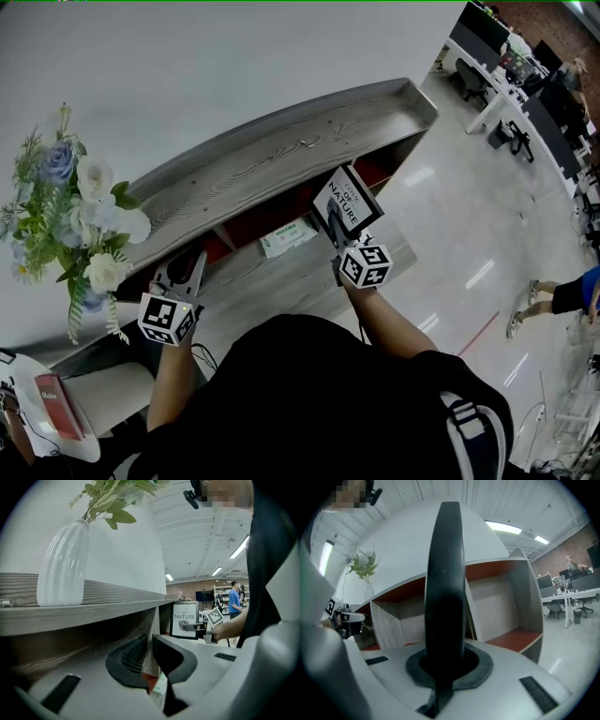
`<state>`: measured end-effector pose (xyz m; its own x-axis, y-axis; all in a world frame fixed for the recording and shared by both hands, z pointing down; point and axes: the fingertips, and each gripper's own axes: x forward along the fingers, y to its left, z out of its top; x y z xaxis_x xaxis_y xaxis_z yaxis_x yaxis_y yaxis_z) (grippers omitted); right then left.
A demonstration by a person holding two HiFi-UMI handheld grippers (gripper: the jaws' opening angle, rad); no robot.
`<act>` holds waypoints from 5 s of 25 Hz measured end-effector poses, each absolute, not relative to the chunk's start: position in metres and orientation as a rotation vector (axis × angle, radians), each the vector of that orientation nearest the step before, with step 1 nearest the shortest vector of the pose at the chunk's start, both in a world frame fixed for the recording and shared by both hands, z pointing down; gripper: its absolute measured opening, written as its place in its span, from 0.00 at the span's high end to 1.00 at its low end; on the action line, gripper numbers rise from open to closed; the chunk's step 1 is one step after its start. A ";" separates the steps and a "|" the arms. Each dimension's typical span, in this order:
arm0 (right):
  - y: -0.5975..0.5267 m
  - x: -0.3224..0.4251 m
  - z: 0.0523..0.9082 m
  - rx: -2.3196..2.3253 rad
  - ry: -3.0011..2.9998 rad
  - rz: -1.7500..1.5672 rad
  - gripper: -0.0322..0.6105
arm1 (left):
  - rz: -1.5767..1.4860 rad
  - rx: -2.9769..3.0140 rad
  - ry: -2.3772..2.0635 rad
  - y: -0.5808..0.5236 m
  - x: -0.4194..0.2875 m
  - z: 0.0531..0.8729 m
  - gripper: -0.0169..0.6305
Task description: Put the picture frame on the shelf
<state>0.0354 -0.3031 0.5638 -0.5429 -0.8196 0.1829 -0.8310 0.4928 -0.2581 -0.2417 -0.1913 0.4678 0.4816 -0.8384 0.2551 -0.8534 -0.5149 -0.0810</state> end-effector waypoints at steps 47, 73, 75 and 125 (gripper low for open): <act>-0.367 0.005 0.566 1.549 -2.634 0.405 0.91 | 0.419 2.623 -1.528 -0.205 -0.249 0.477 0.90; -0.394 -0.010 0.566 1.563 -2.630 0.394 0.91 | 0.421 2.611 -1.530 -0.207 -0.253 0.484 0.90; -0.396 -0.013 0.566 1.561 -2.628 0.391 0.91 | 0.420 2.612 -1.530 -0.208 -0.253 0.484 0.90; -0.377 -0.007 0.565 1.571 -2.579 0.380 0.79 | 0.393 2.630 -1.536 -0.190 -0.251 0.475 0.90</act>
